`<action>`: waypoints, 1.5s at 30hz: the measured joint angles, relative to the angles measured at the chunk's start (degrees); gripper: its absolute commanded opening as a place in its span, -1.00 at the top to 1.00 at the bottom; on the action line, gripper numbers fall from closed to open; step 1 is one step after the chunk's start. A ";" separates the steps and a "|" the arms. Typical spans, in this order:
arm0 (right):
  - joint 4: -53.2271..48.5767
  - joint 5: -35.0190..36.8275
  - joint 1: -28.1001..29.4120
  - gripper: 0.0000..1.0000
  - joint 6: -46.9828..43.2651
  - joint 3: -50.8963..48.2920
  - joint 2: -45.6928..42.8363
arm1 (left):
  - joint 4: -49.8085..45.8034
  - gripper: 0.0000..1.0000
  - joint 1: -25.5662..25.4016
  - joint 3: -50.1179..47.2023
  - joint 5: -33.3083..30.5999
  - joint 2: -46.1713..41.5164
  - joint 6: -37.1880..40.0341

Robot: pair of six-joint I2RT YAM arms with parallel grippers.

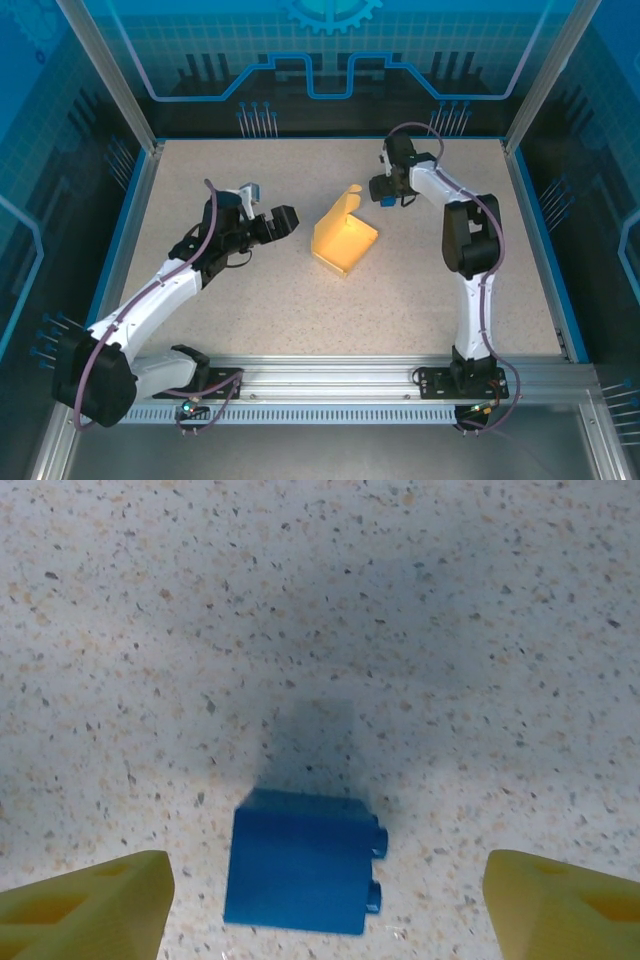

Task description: Fold the paper box

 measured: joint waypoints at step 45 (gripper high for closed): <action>-4.76 -2.43 1.81 0.08 1.05 -15.72 -18.84 | 0.96 -0.98 0.00 -7.02 -1.90 -2.27 3.10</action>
